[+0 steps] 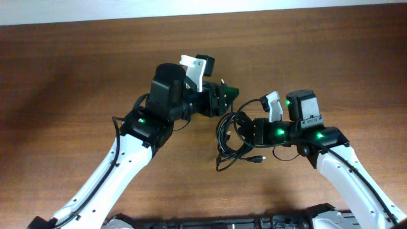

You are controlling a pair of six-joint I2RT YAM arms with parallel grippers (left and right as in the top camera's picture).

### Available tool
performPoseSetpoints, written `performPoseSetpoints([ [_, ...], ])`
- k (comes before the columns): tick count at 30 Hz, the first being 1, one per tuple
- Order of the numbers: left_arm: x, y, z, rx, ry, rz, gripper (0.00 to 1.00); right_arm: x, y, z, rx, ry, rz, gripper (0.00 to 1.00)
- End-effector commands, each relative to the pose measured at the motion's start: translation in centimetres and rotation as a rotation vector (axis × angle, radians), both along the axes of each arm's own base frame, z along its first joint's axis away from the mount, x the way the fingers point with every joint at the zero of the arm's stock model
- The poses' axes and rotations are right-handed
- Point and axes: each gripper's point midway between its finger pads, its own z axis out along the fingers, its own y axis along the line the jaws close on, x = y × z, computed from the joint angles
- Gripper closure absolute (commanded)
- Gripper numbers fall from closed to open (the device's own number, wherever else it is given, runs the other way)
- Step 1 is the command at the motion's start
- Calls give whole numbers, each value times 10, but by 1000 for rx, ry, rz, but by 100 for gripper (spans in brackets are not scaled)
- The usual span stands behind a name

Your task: Untangle cables

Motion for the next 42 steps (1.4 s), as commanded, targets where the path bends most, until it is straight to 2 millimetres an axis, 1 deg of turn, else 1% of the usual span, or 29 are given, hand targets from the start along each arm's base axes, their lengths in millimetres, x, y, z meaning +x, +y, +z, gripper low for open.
performPoseSetpoints([
  [1, 18, 9, 3, 29, -31, 110, 34, -3, 3, 4, 10, -1, 20, 96],
  [6, 20, 9, 2, 34, -31, 116, 38, -7, 9, 6, 27, 2, 43, 96],
  [8, 18, 3, -5, 42, -18, 103, 38, -9, 12, 6, 27, 2, 57, 96],
  [10, 16, -6, -15, 40, 19, 94, 39, -11, 14, 6, 27, 2, 66, 96],
  [13, 19, -10, -22, 29, 50, 104, 48, -12, 15, 6, 27, 3, 70, 96],
  [16, 20, -10, -22, 29, 50, 105, 52, -12, 15, 6, 27, 2, 70, 96],
  [19, 21, -8, -22, 34, 46, 116, 62, -11, 15, 6, 26, 2, 69, 96],
  [20, 22, -8, -22, 35, 44, 119, 69, -11, 15, 5, 24, 2, 68, 96],
  [21, 22, -8, -22, 35, 45, 119, 78, -11, 15, 5, 24, 2, 68, 96],
  [22, 22, -8, -22, 35, 46, 118, 84, -11, 15, 5, 24, 2, 68, 96],
  [25, 19, -10, -21, 28, 49, 104, 92, -11, 15, 5, 23, 0, 67, 96],
  [26, 14, -14, -20, 13, 60, 68, 95, -9, 13, 5, 14, -5, 60, 96],
  [28, 8, -19, -19, -3, 73, 28, 95, -7, 12, 4, 6, -13, 52, 96],
  [30, 2, -18, -27, 14, 110, 17, 96, -6, 12, 5, 9, -17, 48, 96],
  [31, -4, -14, -37, 45, 158, 19, 97, -4, 13, 6, 16, -12, 37, 96],
  [34, -22, -7, -60, 112, 263, 14, 98, 4, 15, 13, 36, -42, 22, 96],
  [36, -35, -11, -68, 142, 301, -11, 99, 5, 15, 14, 38, -51, 22, 96],
  [39, -50, -25, -69, 158, 298, -57, 98, 6, 16, 15, 39, -58, 22, 96],
  [40, -57, -29, -73, 187, 293, -60, 97, 7, 16, 15, 40, -61, 22, 96],
  [42, -61, -24, -83, 250, 299, -27, 98, 7, 15, 15, 39, -61, 22, 96],
])
